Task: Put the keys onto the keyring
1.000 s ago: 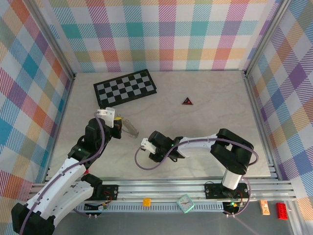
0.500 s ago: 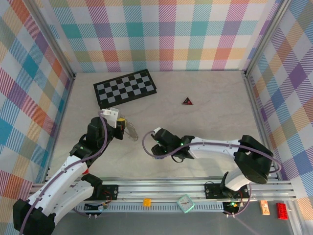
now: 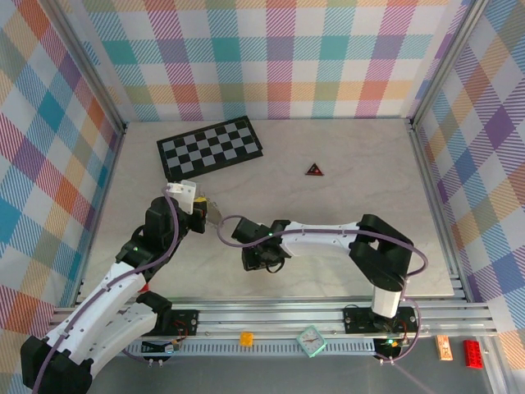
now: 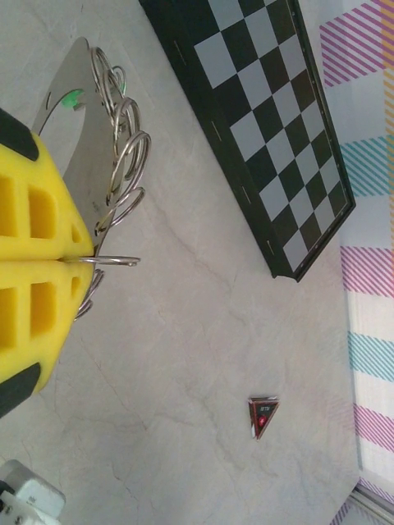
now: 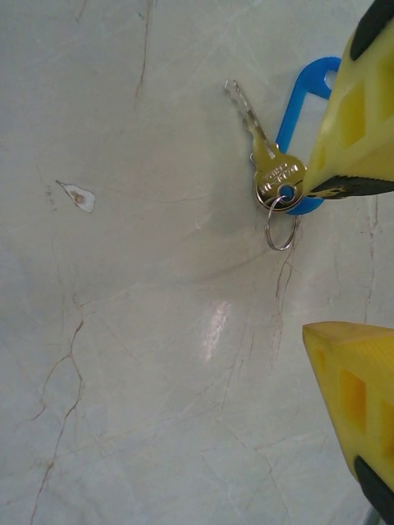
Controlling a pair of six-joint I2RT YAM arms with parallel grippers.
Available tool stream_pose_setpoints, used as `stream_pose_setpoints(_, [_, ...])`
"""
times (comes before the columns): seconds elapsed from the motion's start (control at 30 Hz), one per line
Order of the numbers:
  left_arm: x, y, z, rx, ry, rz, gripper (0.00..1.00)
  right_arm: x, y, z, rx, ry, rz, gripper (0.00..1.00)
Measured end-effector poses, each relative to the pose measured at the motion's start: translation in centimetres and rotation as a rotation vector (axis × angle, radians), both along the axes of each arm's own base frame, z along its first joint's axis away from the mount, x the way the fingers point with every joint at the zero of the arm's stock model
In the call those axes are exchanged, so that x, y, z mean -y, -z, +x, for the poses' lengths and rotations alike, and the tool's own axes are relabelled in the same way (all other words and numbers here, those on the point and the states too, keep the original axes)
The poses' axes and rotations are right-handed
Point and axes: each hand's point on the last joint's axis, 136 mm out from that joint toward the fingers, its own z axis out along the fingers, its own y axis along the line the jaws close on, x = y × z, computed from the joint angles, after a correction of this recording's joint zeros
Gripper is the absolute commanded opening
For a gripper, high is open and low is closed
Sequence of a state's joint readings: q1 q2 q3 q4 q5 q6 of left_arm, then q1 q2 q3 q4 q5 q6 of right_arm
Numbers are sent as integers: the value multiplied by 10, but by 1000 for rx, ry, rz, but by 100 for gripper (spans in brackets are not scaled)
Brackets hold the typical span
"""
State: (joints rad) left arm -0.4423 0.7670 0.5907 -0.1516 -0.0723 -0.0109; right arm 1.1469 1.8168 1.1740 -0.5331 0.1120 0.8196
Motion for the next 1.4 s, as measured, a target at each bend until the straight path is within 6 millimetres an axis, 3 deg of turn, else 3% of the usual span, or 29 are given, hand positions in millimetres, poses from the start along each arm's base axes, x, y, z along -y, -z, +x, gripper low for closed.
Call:
stream_pose_setpoints(0.3, [0,0,0,1,-1,0,0,8,-6,5,22,20,-67,46])
stream_pose_setpoints(0.57, [-3,-2,0,7,-15,4,0,8,16,7,1,23,-134,45])
stream_pose_setpoints(0.73, [-4,-2,0,8,-17,5,0,2,13,11,14,27,-131,40])
stream_pose_setpoints(1.4, [-4,-4,-1,14,-18,2,0,28,16,12,33,52,-244,19])
